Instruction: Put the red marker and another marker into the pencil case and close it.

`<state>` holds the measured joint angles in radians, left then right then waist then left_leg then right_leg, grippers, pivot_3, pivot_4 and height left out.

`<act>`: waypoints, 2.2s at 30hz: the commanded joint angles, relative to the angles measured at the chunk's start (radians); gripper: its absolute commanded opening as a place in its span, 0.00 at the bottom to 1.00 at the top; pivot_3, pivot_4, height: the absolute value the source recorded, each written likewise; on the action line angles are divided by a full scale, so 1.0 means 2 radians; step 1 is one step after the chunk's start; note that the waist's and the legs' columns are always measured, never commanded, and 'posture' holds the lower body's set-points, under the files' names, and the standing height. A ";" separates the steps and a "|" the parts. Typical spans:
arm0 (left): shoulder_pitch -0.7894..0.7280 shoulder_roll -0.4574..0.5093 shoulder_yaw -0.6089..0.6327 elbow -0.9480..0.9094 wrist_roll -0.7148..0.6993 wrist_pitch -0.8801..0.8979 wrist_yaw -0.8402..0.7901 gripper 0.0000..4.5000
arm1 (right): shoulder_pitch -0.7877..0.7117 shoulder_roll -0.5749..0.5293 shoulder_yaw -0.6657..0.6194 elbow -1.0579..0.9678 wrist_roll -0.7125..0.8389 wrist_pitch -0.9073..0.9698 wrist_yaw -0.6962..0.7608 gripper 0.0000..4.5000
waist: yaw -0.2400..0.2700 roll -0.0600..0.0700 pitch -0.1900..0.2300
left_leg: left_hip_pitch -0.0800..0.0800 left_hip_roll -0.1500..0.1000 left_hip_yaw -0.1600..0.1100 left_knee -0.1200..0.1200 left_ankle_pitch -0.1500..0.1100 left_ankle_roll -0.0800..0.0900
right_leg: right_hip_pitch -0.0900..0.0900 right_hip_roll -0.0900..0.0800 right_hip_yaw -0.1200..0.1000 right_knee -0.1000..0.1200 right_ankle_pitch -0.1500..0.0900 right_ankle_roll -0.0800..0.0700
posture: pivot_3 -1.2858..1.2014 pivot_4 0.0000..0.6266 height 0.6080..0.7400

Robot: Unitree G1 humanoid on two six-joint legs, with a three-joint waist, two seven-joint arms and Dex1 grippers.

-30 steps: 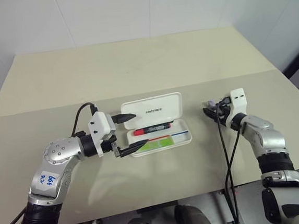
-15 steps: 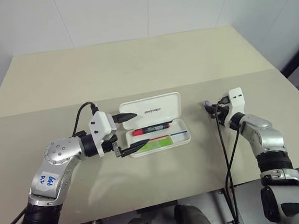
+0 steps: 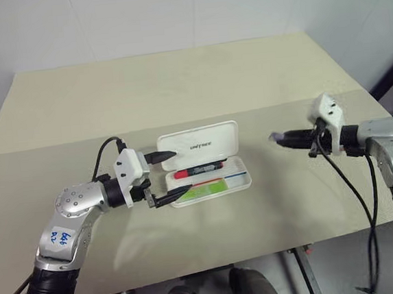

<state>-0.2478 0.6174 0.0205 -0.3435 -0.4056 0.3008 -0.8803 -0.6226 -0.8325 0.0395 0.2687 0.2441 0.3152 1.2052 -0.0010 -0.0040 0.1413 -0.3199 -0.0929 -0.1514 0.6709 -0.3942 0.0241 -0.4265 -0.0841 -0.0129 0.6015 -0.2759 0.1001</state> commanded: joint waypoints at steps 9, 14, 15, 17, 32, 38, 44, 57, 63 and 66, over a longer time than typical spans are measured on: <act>-0.005 0.023 0.015 0.013 0.003 -0.032 -0.023 1.00 | -0.035 0.055 0.072 0.027 -0.051 -0.154 0.062 0.08 | 0.002 0.000 0.000 | 0.000 0.001 0.000 0.002 0.000 0.000 | 0.000 0.001 0.000 0.000 0.000 0.001 | 0.52 0.24 1.00; -0.010 0.027 0.018 0.019 0.004 -0.038 -0.022 1.00 | -0.049 0.072 0.088 0.044 -0.053 -0.175 0.091 0.08 | 0.002 0.000 0.000 | 0.000 0.000 -0.001 0.002 0.000 0.000 | 0.000 0.001 0.000 0.000 0.001 0.000 | 0.52 0.24 1.00; -0.008 0.028 0.019 0.018 0.004 -0.038 -0.022 1.00 | -0.050 0.072 0.090 0.046 -0.052 -0.173 0.097 0.08 | 0.002 0.000 0.000 | 0.000 0.000 -0.001 0.002 0.000 0.000 | 0.000 0.001 0.000 0.000 0.001 0.000 | 0.52 0.24 1.00; -0.003 0.030 0.021 0.014 0.003 -0.038 -0.020 1.00 | -0.049 0.071 0.091 0.048 -0.049 -0.172 0.105 0.08 | 0.002 0.000 0.000 | 0.000 0.000 -0.002 0.002 0.000 0.000 | 0.000 0.001 -0.001 0.000 0.001 0.000 | 0.52 0.24 1.00; 0.014 0.029 0.022 -0.006 0.001 -0.033 -0.008 1.00 | -0.033 0.088 0.099 0.072 -0.062 -0.187 0.115 0.08 | 0.001 0.000 0.000 | 0.000 0.000 -0.001 0.002 0.000 0.000 | 0.000 0.001 -0.001 0.000 0.001 0.000 | 0.52 0.24 1.00; 0.023 0.032 0.024 -0.017 -0.002 -0.031 -0.006 1.00 | -0.034 0.101 0.101 0.094 -0.069 -0.209 0.113 0.08 | 0.000 0.000 0.000 | 0.000 0.000 -0.001 0.003 0.000 0.000 | 0.000 0.001 -0.001 0.000 0.002 0.000 | 0.52 0.24 1.00; 0.022 0.032 0.025 -0.018 0.000 -0.030 -0.004 1.00 | -0.046 0.114 0.100 0.117 -0.072 -0.223 0.109 0.24 | 0.001 0.000 0.000 | 0.000 0.000 -0.001 0.002 0.000 0.000 | 0.000 0.001 -0.001 0.000 0.002 0.000 | 0.52 0.24 1.00; 0.022 0.030 0.020 -0.014 -0.001 -0.031 -0.004 1.00 | -0.053 0.112 0.081 0.086 -0.052 -0.212 0.105 0.99 | 0.000 0.000 0.000 | 0.000 0.000 -0.002 0.002 0.000 0.000 | -0.001 0.001 -0.001 0.000 0.002 0.000 | 0.52 0.24 1.00; 0.013 0.027 0.013 -0.004 0.001 -0.034 -0.009 1.00 | -0.043 0.108 0.073 0.061 -0.045 -0.202 0.092 0.99 | 0.001 0.000 0.000 | 0.000 0.000 -0.001 0.002 0.000 0.000 | -0.001 0.001 -0.001 0.000 0.002 0.000 | 0.52 0.24 1.00; 0.010 0.026 0.011 -0.001 0.000 -0.034 -0.010 1.00 | -0.031 0.103 0.058 0.037 -0.033 -0.181 0.077 0.99 | 0.002 0.000 0.000 | 0.000 0.000 -0.002 0.002 0.000 0.000 | 0.000 0.001 -0.001 0.000 0.002 0.000 | 0.52 0.24 1.00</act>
<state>-0.2180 0.6720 0.0363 -0.3383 -0.3987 0.2475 -0.8961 -0.6890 -0.6044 0.2091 0.3907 0.1463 -0.0668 1.3783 0.0027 -0.0044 0.1410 -0.3194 -0.0926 -0.1546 0.6759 -0.3946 0.0233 -0.4273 -0.0819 -0.0150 0.6021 -0.2722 0.0995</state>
